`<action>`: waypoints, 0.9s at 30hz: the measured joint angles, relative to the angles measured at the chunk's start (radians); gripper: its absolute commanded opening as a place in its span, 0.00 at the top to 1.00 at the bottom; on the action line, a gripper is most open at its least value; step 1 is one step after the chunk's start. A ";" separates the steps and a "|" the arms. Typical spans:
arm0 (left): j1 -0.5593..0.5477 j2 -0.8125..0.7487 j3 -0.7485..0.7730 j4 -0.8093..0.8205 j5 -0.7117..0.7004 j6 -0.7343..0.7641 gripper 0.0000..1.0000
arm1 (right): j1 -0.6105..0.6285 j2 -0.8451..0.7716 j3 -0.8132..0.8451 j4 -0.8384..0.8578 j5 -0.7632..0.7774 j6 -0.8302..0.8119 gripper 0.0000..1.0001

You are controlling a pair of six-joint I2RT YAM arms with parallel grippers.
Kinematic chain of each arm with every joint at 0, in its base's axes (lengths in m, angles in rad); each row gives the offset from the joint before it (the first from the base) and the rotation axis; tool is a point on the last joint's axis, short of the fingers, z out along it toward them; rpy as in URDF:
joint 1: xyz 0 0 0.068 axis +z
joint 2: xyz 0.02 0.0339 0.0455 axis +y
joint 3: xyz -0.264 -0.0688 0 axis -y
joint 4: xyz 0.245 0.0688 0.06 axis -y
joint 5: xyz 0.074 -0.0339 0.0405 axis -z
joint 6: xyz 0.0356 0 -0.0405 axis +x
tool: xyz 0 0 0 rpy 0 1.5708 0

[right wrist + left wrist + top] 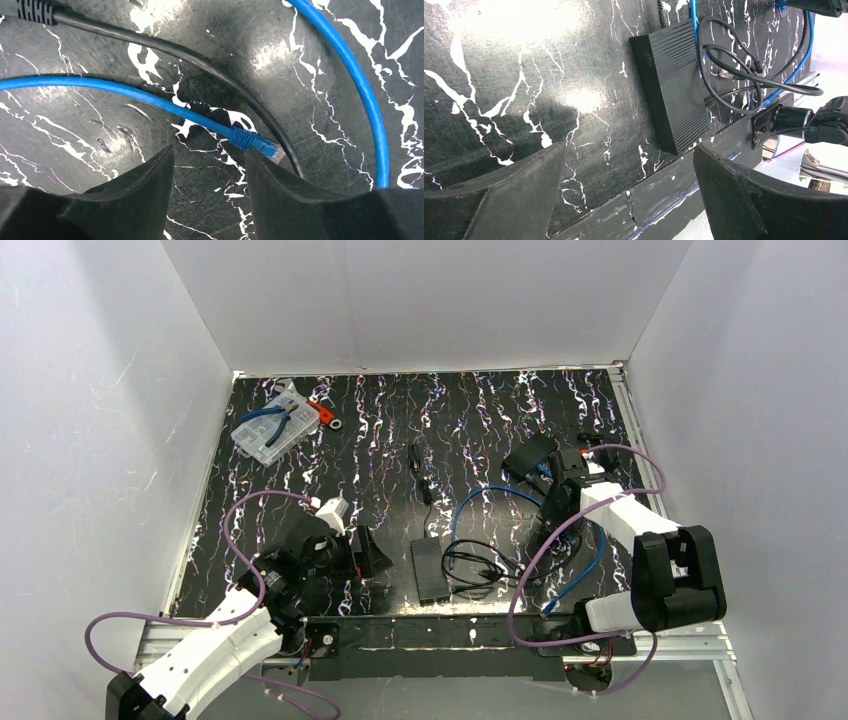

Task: Insert the plug into the switch port
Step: Pick up the connector from the center of the board.

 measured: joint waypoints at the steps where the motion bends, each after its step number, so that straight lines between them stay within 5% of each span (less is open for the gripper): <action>1: 0.000 0.000 0.000 0.000 0.000 0.000 0.02 | -0.004 0.015 0.005 -0.002 -0.005 -0.001 0.40; 15: 0.000 0.019 0.000 0.005 0.009 0.001 0.02 | -0.023 0.084 0.041 0.018 -0.094 -0.033 0.44; 27: 0.000 0.024 -0.001 0.007 0.010 0.004 0.02 | -0.023 -0.013 0.112 -0.027 -0.036 -0.101 0.37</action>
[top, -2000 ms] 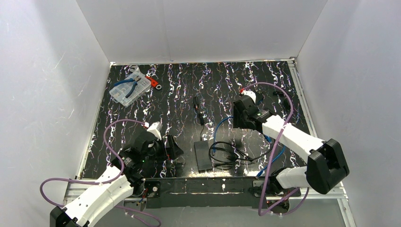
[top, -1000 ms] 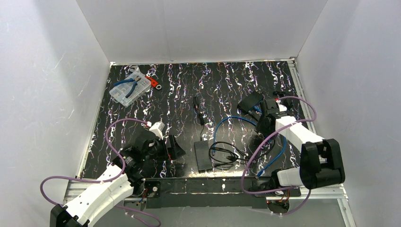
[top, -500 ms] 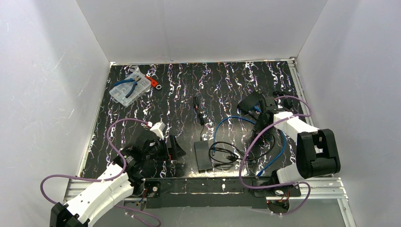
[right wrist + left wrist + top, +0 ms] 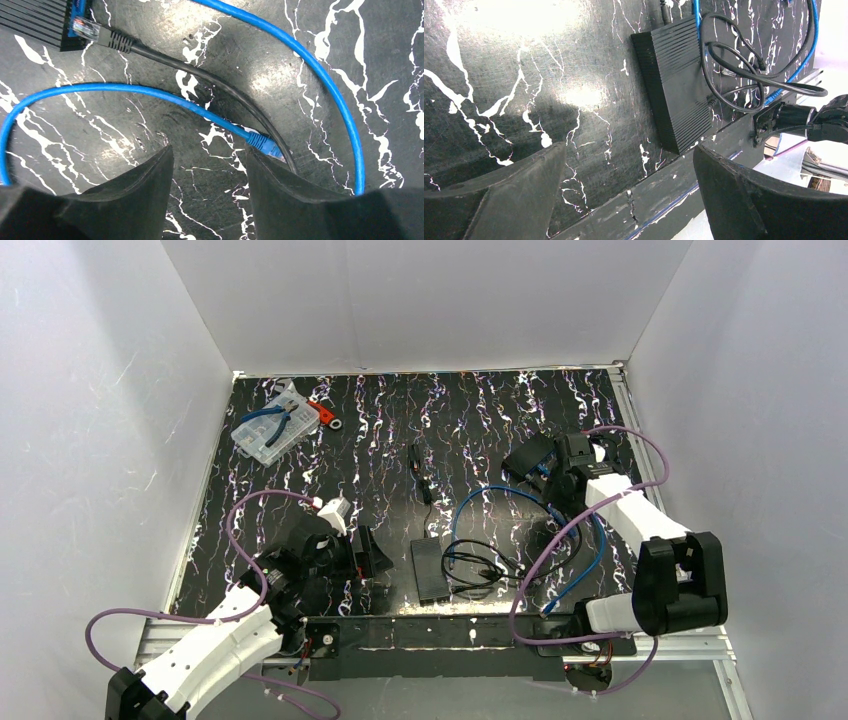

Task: Insert the plug into the switch port
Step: Pick up the connector from the center of the board.

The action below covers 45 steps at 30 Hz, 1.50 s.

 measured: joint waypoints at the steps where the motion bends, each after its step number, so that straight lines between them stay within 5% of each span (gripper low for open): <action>1: 0.000 0.000 0.000 0.000 0.000 0.000 0.02 | 0.000 0.008 0.000 0.001 0.000 -0.012 0.37; 29: 0.000 0.010 -0.011 0.045 0.068 0.000 0.02 | -0.082 0.170 0.018 0.047 -0.187 -0.260 0.36; 45: 0.000 -0.005 -0.013 0.045 0.069 -0.001 0.02 | -0.092 0.209 0.047 0.019 -0.246 -0.244 0.65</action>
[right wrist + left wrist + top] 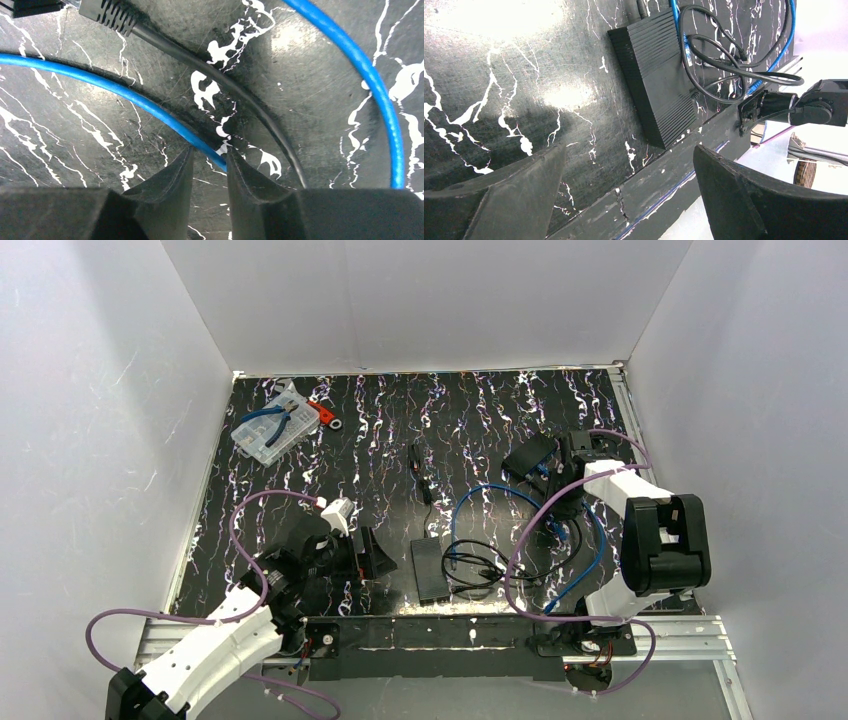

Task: Insert the plug into the switch port
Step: Pick up the connector from the center of the board.

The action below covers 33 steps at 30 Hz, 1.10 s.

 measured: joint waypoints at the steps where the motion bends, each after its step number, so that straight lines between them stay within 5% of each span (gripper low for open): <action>1: 0.000 -0.002 0.000 0.000 0.000 0.000 0.02 | 0.000 0.002 0.000 -0.003 -0.007 0.003 0.66; 13: 0.000 -0.013 0.000 0.000 0.000 -0.004 0.02 | 0.092 0.013 0.000 -0.018 -0.025 0.025 0.69; 22: 0.000 -0.023 0.000 -0.004 0.003 -0.008 0.00 | 0.186 0.034 0.023 -0.050 0.044 0.053 0.99; 33: 0.000 -0.038 0.042 -0.051 0.011 -0.012 0.00 | 0.227 -0.002 0.032 -0.053 0.087 0.099 0.99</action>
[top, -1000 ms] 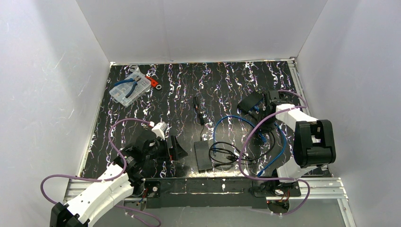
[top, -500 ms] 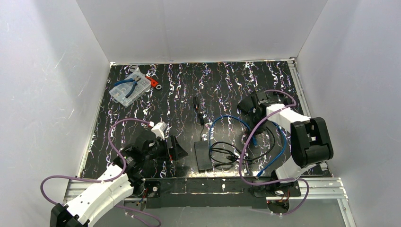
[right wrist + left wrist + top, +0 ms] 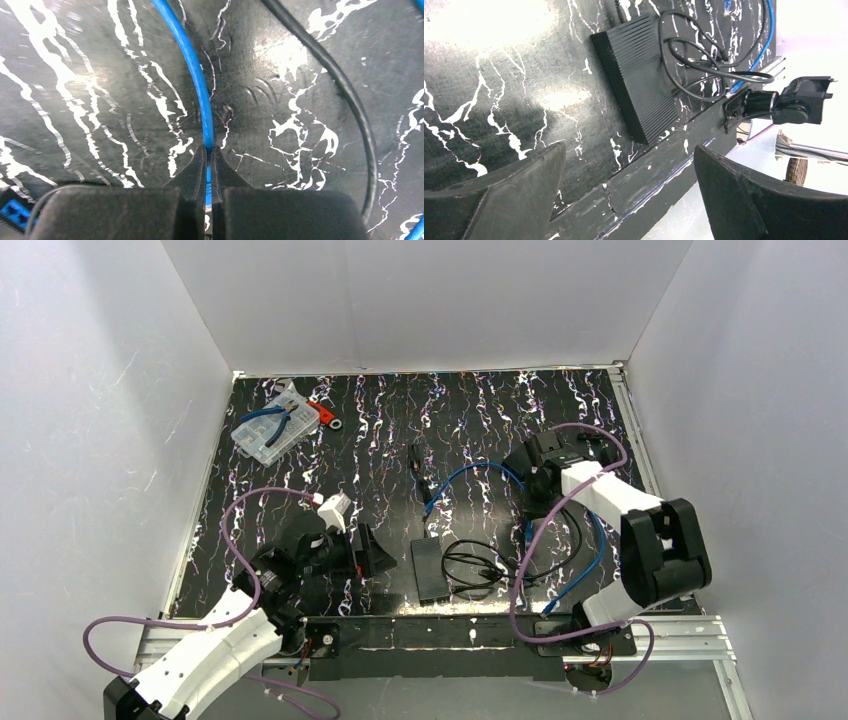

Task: Insert the plug into the switch port
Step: Pick up the connector from the center of the board.

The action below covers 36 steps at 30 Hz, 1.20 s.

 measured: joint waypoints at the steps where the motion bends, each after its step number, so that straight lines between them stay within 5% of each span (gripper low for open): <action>1: 0.000 0.000 0.012 -0.006 0.000 0.002 0.00 | 0.000 -0.023 0.002 0.000 0.002 0.006 0.99; 16: 0.000 -0.004 0.151 -0.093 -0.020 0.044 0.00 | 0.009 -0.413 0.098 0.037 -0.015 0.034 0.99; 36: 0.000 0.093 0.301 0.075 0.249 0.016 0.00 | 0.113 -0.946 -0.248 0.491 -0.308 0.286 0.99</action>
